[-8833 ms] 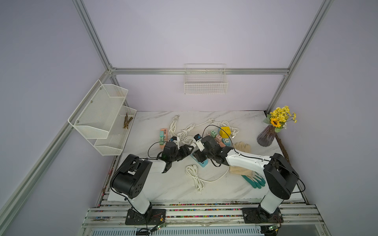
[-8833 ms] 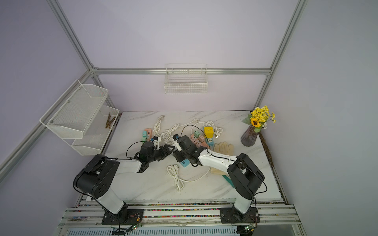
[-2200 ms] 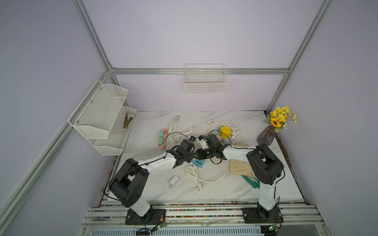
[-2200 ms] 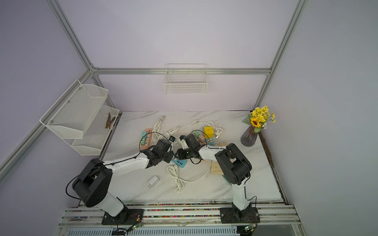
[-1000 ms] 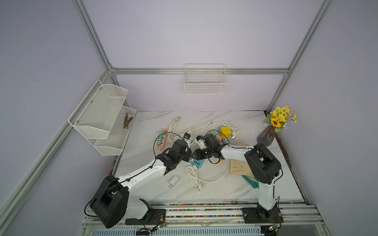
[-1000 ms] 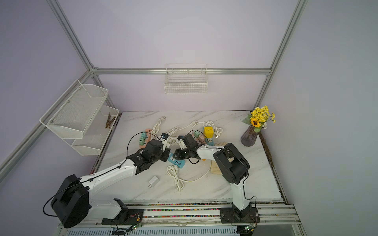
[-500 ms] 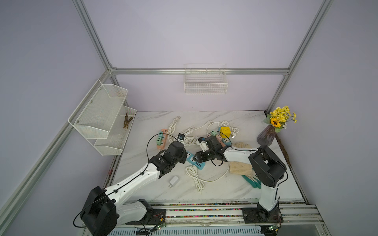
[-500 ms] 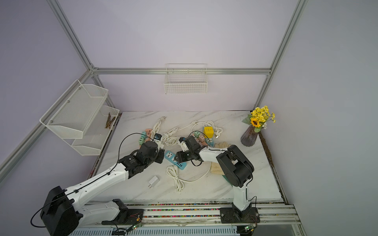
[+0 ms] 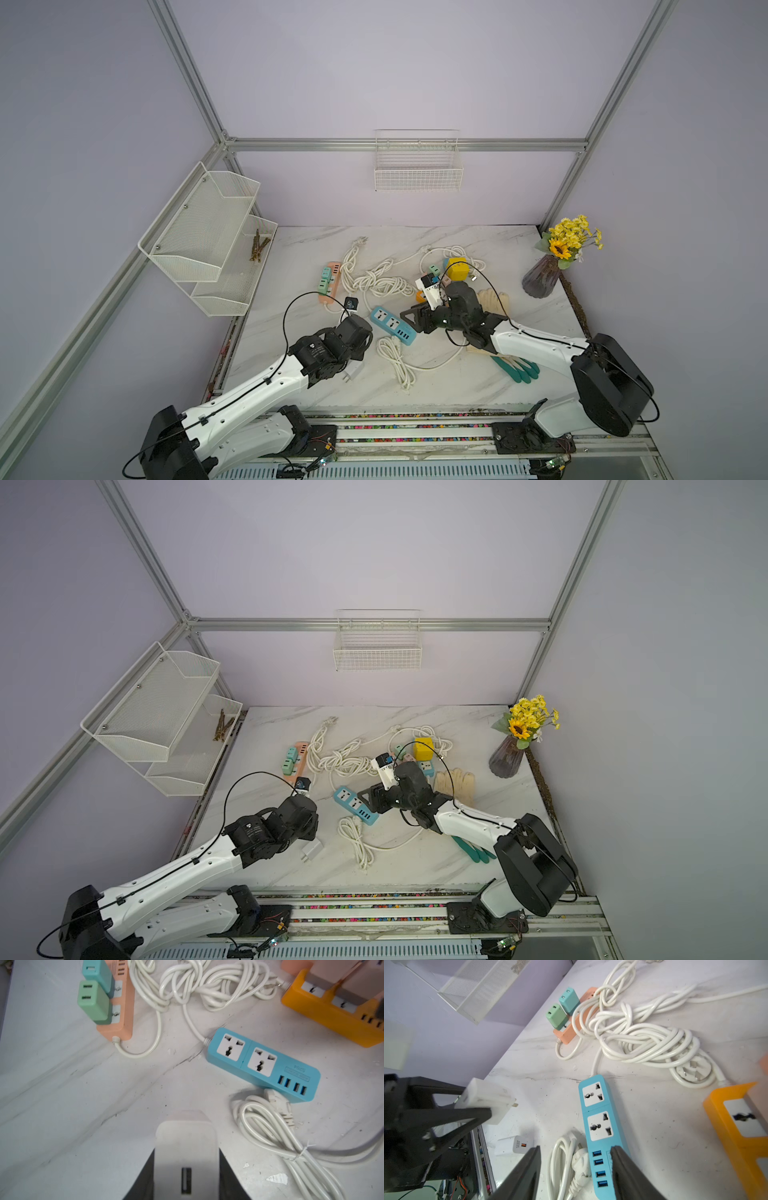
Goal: Pull the plug off the socket
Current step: Place the plug at the center of the board.
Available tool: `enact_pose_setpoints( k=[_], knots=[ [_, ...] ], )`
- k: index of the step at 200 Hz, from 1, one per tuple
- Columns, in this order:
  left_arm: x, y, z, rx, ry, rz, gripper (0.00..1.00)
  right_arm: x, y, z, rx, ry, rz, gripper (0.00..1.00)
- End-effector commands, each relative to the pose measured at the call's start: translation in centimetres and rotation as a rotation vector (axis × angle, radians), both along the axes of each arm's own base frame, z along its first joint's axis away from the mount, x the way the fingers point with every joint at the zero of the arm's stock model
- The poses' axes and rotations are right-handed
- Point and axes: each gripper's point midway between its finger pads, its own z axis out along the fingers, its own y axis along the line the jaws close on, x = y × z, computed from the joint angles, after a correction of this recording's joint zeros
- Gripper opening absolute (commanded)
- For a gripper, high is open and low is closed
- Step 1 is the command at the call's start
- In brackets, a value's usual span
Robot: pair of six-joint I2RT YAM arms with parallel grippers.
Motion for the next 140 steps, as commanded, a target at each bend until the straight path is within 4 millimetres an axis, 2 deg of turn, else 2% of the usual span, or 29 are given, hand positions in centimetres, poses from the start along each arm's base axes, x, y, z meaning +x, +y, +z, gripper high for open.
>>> enact_pose_setpoints(
  k=[1, 23, 60, 140],
  knots=[
    [0.1, 1.2, 0.5, -0.046, -0.054, 0.106, 0.35, 0.8, -0.2, 1.7, 0.053, -0.073, -0.045, 0.59],
    [0.2, 1.3, -0.3, -0.087, -0.066, 0.125, 0.36, 0.9, 0.0, 1.3, 0.049, -0.057, -0.036, 0.59],
    [0.8, 1.2, -2.8, -0.242, -0.029, 0.159, 0.36, 0.9, 0.1, 1.1, 0.046, -0.050, -0.039, 0.59],
    [2.4, 1.6, -4.8, -0.661, -0.022, 0.340, 0.36, 1.0, 0.1, 1.0, 0.043, -0.049, -0.039, 0.59]
  ],
)
